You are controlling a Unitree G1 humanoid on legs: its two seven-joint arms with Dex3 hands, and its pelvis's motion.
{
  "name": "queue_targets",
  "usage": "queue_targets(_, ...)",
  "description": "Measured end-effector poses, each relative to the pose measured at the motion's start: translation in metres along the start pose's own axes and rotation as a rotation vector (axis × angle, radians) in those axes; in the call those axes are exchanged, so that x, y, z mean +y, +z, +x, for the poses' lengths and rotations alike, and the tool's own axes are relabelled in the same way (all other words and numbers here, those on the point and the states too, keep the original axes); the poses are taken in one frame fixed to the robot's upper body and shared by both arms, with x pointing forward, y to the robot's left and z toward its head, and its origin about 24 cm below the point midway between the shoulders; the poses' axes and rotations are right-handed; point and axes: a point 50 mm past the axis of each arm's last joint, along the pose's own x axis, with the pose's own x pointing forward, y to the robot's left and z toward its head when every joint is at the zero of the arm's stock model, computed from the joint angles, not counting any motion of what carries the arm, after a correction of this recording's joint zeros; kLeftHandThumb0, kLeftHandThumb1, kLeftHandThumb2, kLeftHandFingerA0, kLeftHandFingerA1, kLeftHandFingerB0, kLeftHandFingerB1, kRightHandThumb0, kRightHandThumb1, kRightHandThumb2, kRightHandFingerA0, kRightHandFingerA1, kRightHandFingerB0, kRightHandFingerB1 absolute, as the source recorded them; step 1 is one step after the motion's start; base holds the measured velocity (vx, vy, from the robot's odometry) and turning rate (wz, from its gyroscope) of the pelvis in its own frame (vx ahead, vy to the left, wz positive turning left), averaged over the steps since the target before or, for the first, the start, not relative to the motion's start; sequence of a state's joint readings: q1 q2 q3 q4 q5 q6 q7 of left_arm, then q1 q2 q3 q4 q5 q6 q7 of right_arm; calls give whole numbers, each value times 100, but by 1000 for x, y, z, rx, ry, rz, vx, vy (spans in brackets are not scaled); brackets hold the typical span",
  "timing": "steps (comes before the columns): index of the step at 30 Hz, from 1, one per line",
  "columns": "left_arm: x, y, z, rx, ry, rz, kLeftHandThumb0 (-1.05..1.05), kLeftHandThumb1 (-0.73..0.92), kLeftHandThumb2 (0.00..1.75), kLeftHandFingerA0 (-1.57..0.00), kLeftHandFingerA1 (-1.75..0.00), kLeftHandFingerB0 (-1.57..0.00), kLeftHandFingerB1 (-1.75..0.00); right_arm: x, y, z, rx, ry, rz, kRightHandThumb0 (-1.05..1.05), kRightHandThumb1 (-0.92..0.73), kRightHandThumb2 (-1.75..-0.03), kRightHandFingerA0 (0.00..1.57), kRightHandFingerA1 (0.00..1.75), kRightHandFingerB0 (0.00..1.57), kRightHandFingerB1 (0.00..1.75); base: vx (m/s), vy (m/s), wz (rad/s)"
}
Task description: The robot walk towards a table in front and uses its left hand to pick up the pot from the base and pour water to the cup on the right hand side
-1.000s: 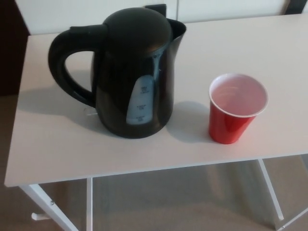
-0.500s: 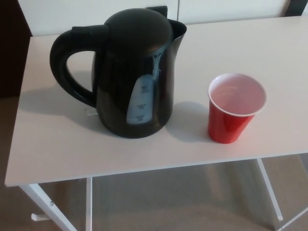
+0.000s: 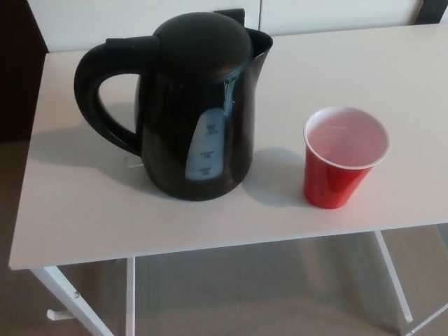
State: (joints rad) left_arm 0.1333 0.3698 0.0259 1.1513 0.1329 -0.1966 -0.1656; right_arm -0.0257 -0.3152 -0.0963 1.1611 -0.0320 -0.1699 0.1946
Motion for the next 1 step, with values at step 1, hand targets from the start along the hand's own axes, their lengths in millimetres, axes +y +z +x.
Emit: queue_targets(1,0,0,0,0,0,0,-63,74,62,-30,-37,-29,-33,0,0,0,0,0,0,-33,-57,-56,70,55,56,46,0,0,0)
